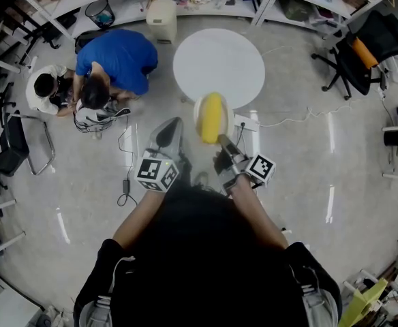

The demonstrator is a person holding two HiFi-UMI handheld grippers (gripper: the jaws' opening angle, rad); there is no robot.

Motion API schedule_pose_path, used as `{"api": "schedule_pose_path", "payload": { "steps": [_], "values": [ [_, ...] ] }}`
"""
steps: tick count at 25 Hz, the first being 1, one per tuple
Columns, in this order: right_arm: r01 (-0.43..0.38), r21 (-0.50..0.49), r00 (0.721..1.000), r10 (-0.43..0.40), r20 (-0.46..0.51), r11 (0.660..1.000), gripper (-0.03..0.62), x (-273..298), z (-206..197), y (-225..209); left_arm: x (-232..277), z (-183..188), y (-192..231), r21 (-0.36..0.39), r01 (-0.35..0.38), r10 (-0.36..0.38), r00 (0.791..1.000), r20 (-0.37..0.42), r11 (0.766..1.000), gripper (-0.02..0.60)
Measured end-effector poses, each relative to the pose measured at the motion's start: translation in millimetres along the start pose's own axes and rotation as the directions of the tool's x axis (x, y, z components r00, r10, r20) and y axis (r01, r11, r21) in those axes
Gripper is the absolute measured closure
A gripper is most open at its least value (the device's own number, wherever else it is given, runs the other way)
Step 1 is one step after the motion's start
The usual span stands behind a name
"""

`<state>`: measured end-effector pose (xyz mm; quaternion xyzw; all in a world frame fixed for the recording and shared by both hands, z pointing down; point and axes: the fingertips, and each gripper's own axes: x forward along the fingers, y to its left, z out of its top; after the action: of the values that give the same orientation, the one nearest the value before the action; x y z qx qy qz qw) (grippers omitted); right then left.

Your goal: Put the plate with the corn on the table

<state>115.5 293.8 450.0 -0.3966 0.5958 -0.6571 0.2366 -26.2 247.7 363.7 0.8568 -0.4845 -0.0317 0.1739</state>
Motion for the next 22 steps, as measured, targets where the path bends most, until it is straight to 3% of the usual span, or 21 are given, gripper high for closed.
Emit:
{"api": "schedule_pose_path", "payload": {
  "steps": [22],
  "values": [
    [0.011,-0.008,0.999,-0.011,0.044,1.000,0.548,113,44,31,100,45,89,-0.027,0.054,-0.054,0.998,-0.027,0.998,0.580]
  ]
}}
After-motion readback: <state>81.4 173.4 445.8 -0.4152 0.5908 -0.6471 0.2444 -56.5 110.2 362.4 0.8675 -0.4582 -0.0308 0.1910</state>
